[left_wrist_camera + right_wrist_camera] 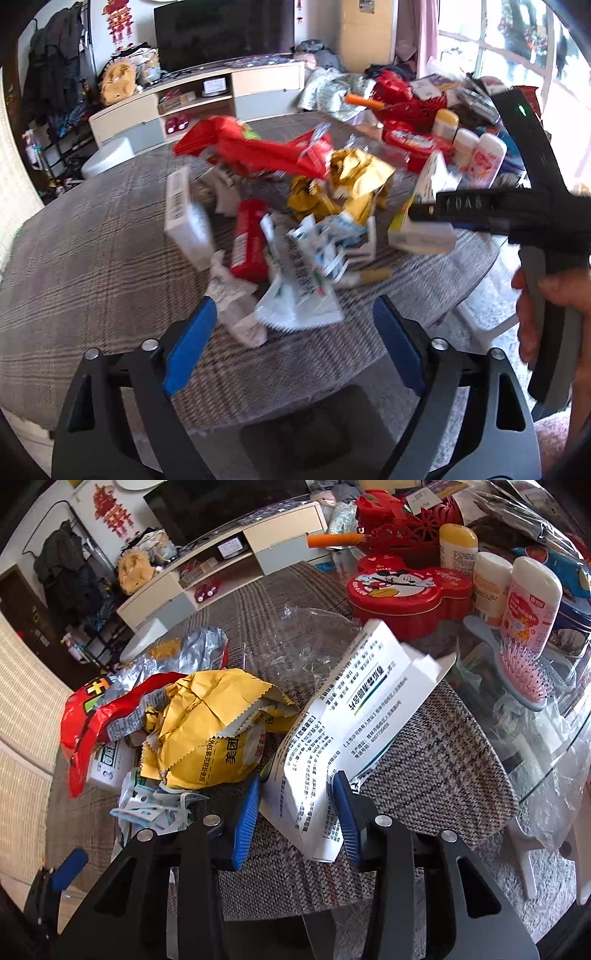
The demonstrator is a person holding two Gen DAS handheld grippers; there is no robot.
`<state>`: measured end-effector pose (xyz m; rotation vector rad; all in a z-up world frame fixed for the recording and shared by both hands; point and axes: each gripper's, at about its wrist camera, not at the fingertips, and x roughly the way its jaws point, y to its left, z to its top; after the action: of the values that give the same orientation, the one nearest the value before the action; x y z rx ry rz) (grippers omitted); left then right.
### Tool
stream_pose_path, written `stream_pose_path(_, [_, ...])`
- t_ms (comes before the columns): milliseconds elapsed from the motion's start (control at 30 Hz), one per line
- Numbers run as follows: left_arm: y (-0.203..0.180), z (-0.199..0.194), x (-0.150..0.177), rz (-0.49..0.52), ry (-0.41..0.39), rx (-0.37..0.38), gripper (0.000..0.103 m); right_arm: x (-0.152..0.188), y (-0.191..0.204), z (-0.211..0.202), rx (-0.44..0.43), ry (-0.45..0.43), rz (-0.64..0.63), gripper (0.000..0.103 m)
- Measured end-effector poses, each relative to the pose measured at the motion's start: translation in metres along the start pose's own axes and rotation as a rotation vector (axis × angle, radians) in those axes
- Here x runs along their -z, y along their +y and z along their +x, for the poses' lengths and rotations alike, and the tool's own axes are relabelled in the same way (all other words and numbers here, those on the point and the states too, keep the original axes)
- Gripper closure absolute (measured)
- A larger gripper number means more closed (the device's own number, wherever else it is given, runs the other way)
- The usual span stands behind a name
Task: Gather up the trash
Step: 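Grasp the white medicine box with the right gripper while the left gripper grasps a white wrapper, then lower both held items into the grey bin and open both grippers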
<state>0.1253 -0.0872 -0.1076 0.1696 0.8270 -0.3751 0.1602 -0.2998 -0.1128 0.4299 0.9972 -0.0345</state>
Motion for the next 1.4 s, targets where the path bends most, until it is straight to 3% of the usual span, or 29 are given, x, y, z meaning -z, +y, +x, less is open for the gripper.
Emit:
stream_pose_path(133, [-0.008, 0.011, -0.011, -0.012, -0.010, 0.040, 0.028, 0.004, -0.004, -0.008, -0.022, 0.002, -0.013, 0.065])
stream_pose_path(500, [-0.016, 0.046, -0.031, -0.019, 0.023, 0.034, 0.047, 0.016, -0.022, -0.029, -0.077, 0.012, -0.030, 0.066])
stream_pose_path(600, [-0.018, 0.051, -0.031, -0.013, 0.028, 0.033, 0.068, 0.018, -0.025, -0.032, -0.081, 0.011, -0.037, 0.067])
stream_pose_path(667, [-0.020, 0.053, -0.030, -0.009, 0.039, 0.031, 0.089, 0.020, -0.026, -0.032, -0.081, 0.015, -0.037, 0.067])
stream_pose_path(700, [-0.021, 0.053, -0.029, -0.003, 0.040, 0.029, 0.092, 0.021, -0.025, -0.032, -0.080, 0.016, -0.039, 0.067])
stream_pose_path(967, [-0.023, 0.034, -0.022, 0.032, 0.003, -0.002, 0.101, 0.029, -0.018, -0.037, -0.082, 0.017, -0.059, 0.067])
stream_pose_path(1200, [-0.015, -0.022, -0.025, 0.015, -0.104, -0.012, 0.101, 0.035, -0.010, -0.056, -0.095, -0.012, -0.089, 0.068])
stream_pose_path(1400, [-0.014, -0.047, -0.008, 0.033, -0.111, -0.052, 0.102, 0.051, 0.001, -0.062, -0.122, 0.000, -0.100, 0.069])
